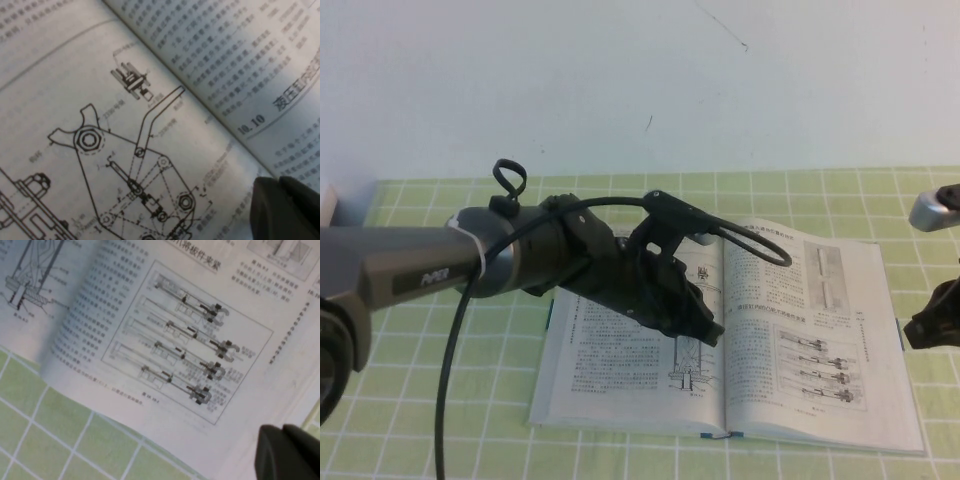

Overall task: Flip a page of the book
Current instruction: Open the closed book

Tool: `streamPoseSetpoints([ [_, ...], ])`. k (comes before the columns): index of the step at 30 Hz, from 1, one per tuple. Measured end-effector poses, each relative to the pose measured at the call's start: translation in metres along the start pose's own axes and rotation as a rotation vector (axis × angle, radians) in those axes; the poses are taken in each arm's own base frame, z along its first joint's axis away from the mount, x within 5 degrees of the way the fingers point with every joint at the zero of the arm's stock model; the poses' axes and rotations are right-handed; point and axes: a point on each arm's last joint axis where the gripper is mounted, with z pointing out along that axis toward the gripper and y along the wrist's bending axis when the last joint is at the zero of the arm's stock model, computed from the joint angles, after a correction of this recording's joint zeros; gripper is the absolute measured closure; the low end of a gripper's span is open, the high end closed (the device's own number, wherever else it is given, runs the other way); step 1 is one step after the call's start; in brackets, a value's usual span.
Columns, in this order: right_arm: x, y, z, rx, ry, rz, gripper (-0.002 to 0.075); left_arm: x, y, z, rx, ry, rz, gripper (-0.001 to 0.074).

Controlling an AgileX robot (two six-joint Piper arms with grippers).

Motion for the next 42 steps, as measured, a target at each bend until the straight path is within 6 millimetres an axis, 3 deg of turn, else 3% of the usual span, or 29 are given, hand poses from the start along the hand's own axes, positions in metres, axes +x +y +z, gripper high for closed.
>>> streamPoseSetpoints([
  [9, -0.008, -0.008, 0.022, -0.02, -0.041, 0.031, 0.0708, 0.011, 0.011, 0.019, -0.036, 0.073, -0.041, 0.0738],
  [12, -0.01, -0.011, 0.028, -0.017, -0.048, 0.032, 0.0601, 0.013, 0.014, 0.021, -0.054, 0.105, -0.078, 0.0738],
  [17, -0.012, -0.016, 0.038, -0.023, -0.058, 0.082, 0.0283, 0.013, 0.015, 0.022, -0.062, 0.112, -0.105, 0.0738],
  [20, -0.012, -0.018, 0.048, -0.04, -0.056, 0.148, 0.021, 0.013, 0.015, 0.022, -0.061, 0.114, -0.107, 0.0738],
  [29, -0.01, -0.026, 0.078, -0.093, -0.018, 0.282, 0.0248, 0.013, 0.014, 0.022, -0.057, 0.114, -0.116, 0.0738],
  [42, -0.01, -0.028, 0.089, -0.121, -0.01, 0.322, 0.0256, 0.013, 0.014, 0.023, -0.046, 0.111, -0.135, 0.0739],
])
